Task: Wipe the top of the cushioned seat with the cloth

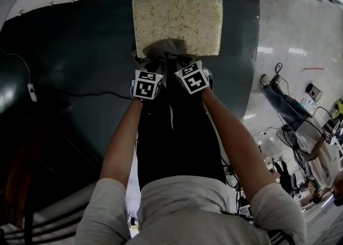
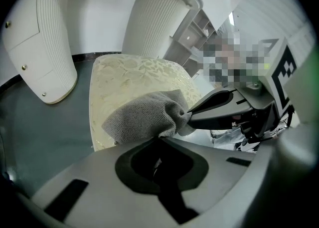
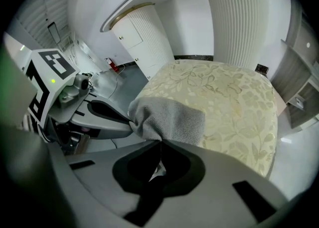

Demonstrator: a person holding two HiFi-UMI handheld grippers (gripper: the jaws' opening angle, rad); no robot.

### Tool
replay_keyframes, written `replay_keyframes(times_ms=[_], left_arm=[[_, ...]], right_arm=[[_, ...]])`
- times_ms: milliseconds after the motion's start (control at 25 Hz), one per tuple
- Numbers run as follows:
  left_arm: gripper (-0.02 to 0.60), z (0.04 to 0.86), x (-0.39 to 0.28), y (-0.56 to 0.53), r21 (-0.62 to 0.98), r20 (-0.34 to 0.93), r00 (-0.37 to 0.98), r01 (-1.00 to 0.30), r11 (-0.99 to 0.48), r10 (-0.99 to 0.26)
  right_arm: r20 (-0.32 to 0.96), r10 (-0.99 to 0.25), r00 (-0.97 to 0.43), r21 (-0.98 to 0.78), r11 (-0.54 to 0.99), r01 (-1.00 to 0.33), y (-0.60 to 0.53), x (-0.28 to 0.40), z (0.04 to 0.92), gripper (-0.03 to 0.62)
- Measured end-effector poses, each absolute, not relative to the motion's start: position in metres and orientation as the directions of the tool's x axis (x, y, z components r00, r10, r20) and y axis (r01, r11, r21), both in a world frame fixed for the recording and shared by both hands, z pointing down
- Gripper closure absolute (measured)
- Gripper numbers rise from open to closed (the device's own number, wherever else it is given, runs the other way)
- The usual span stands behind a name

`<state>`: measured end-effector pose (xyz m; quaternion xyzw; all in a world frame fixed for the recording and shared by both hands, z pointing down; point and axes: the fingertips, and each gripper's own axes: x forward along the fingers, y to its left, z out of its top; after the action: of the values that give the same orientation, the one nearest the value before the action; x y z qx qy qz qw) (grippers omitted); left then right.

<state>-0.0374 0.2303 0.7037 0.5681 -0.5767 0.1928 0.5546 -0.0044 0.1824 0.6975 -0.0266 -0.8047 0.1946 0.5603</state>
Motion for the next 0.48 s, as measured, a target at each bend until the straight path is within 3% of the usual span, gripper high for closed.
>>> replay_keyframes(times_ms=[480], left_arm=[[0.563,0.703,-0.018,0.203,0.399,0.859,0.259,-0.88,0.259,-0.442]], right_arm=[[0.885,0.247,-0.394,-0.36,0.901,-0.242,0.158,0.019,0.699,0.58]])
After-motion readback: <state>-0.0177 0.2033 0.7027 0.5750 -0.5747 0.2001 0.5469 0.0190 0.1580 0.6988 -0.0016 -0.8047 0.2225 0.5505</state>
